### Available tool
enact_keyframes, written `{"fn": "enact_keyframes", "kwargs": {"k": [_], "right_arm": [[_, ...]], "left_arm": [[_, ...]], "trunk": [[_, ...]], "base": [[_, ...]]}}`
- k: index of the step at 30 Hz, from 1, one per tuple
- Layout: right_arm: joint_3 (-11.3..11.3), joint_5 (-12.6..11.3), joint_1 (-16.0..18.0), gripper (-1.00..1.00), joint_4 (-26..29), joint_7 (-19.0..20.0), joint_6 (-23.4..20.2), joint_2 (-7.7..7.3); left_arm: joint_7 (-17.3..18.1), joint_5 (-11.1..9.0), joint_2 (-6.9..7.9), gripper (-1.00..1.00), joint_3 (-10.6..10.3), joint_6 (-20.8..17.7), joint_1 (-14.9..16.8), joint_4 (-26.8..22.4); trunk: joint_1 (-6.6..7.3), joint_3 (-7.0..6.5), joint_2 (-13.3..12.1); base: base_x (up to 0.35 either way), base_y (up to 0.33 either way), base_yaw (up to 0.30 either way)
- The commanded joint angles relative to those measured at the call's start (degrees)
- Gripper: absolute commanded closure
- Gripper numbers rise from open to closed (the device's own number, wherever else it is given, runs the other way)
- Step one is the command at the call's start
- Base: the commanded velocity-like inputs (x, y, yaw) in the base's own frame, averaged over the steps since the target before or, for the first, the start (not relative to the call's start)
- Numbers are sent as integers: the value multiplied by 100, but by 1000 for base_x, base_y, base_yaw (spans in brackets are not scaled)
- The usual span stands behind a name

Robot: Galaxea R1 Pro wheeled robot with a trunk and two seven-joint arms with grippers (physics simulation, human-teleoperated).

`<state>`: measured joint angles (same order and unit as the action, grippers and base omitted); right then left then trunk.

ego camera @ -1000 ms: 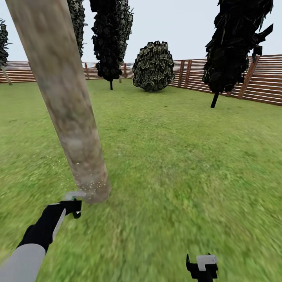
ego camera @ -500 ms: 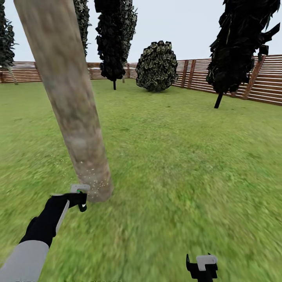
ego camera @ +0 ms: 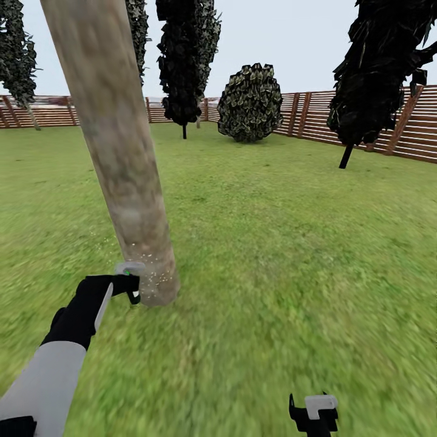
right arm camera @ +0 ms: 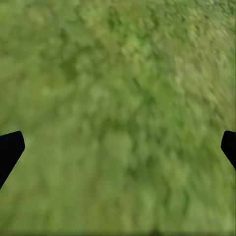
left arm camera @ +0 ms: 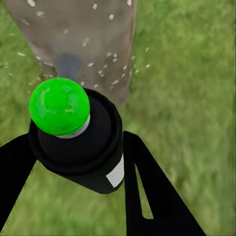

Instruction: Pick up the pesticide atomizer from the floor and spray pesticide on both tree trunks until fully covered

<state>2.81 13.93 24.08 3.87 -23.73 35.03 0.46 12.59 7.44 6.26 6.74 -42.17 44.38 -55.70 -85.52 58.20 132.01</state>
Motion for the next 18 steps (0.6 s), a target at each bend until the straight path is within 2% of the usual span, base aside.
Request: {"fn": "enact_keyframes", "kwargs": {"k": [1, 3, 5, 6, 12, 15, 18], "right_arm": [[0, 1, 0, -100, 0, 0, -2, -1], [0, 1, 0, -100, 0, 0, -4, -2], [0, -1, 0, -100, 0, 0, -3, -2], [0, -1, 0, -100, 0, 0, -1, -2], [0, -5, 0, -100, 0, 0, -4, 5], [3, -5, 0, -100, 0, 0, 2, 8], [9, -2, 1, -100, 0, 0, 0, 14]], "left_arm": [[3, 6, 39, 100, 10, -21, 52, 4], [10, 30, 136, 100, 42, -41, 166, 9], [20, 11, 401, 100, 67, -51, 229, 10], [22, 5, 464, 100, 61, -53, 220, 5], [10, 15, 457, 100, 16, -31, 195, -2], [-1, 10, 453, 100, 27, -28, 201, -2], [-9, 20, 455, 100, 22, -28, 202, -8]], "trunk": [[0, 0, 0], [0, 0, 0], [0, 0, 0], [0, 0, 0], [0, 0, 0], [0, 0, 0], [0, 0, 0]], "base": [[0, 0, 0], [0, 0, 0], [0, 0, 0], [0, 0, 0], [0, -13, 0], [0, -216, 30], [0, -268, 248]]}}
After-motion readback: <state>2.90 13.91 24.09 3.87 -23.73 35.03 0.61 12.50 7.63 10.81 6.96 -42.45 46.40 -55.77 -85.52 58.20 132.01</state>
